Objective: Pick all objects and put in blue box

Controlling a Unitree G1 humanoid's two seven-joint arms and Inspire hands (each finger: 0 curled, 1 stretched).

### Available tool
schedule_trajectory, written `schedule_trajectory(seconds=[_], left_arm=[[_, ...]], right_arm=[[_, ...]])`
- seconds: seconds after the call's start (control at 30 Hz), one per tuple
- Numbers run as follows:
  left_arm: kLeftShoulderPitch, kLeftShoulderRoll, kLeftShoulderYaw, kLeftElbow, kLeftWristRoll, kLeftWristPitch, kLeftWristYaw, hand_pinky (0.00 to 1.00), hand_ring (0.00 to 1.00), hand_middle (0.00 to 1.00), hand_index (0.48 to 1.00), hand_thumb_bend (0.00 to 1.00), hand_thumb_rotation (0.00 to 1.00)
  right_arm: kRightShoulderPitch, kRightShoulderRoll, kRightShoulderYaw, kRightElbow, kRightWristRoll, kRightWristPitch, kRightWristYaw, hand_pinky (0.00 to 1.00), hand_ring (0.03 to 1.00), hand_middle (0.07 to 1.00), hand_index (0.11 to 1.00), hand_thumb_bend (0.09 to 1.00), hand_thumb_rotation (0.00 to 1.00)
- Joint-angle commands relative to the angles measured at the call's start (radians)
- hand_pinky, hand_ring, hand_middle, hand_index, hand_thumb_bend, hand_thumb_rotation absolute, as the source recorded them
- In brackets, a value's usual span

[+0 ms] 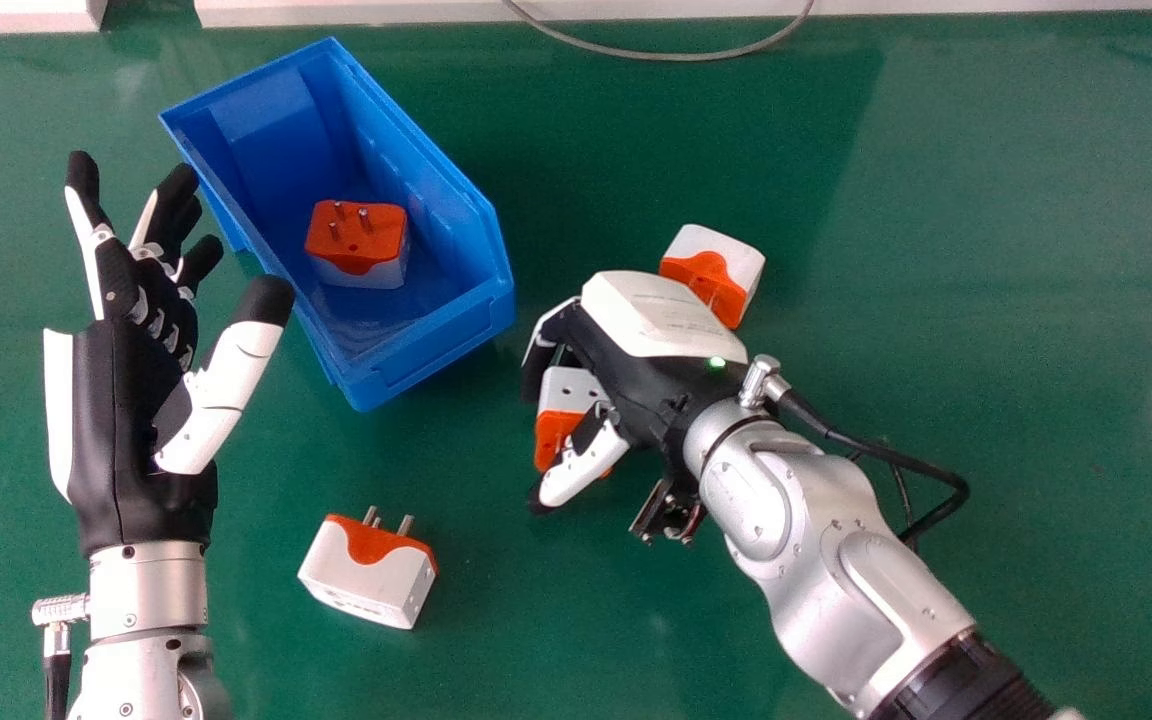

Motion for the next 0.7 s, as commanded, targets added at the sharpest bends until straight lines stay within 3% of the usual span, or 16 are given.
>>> schedule_trajectory(seconds=[0.0,0.07,0.27,0.37,0.57,0.6,0.67], left_arm=[[0.0,0.005,0.005,-0.014,-0.003,-0.012,0.0,0.9,0.94,0.93,0.916,0.84,0.55],[0.0,0.004,0.006,-0.015,-0.002,-0.011,0.002,0.9,0.94,0.93,0.916,0.84,0.55],[-0.002,0.005,0.008,-0.012,0.017,-0.015,0.019,0.89,0.94,0.92,0.916,0.83,0.55],[-0.002,0.006,0.006,-0.012,0.018,-0.015,0.021,0.89,0.94,0.92,0.916,0.83,0.56],[-0.006,0.008,0.006,-0.006,0.036,-0.022,0.039,0.9,0.94,0.92,0.915,0.84,0.57],[-0.006,0.008,0.006,-0.007,0.05,-0.024,0.051,0.9,0.94,0.92,0.915,0.84,0.57],[-0.006,0.007,0.005,-0.011,0.049,-0.019,0.054,0.89,0.93,0.92,0.915,0.83,0.57]], right_arm=[[0.004,-0.005,-0.007,-0.071,0.002,-0.009,-0.008,0.32,0.409,0.501,0.524,0.512,0.0],[0.016,-0.012,-0.015,-0.111,0.007,-0.014,-0.011,0.28,0.404,0.493,0.519,0.511,0.0],[0.056,-0.036,-0.043,-0.29,0.004,-0.005,-0.006,0.26,0.392,0.484,0.523,0.51,0.0],[0.075,-0.041,-0.063,-0.371,0.019,-0.011,-0.003,0.25,0.388,0.479,0.524,0.51,0.0],[0.103,-0.061,-0.082,-0.53,0.016,-0.079,-0.033,0.27,0.383,0.469,0.527,0.51,0.0],[0.103,-0.057,-0.084,-0.549,0.015,-0.086,-0.04,0.27,0.383,0.469,0.527,0.51,0.0],[0.093,-0.043,-0.086,-0.569,0.016,-0.114,-0.062,0.27,0.382,0.468,0.528,0.51,0.0]])
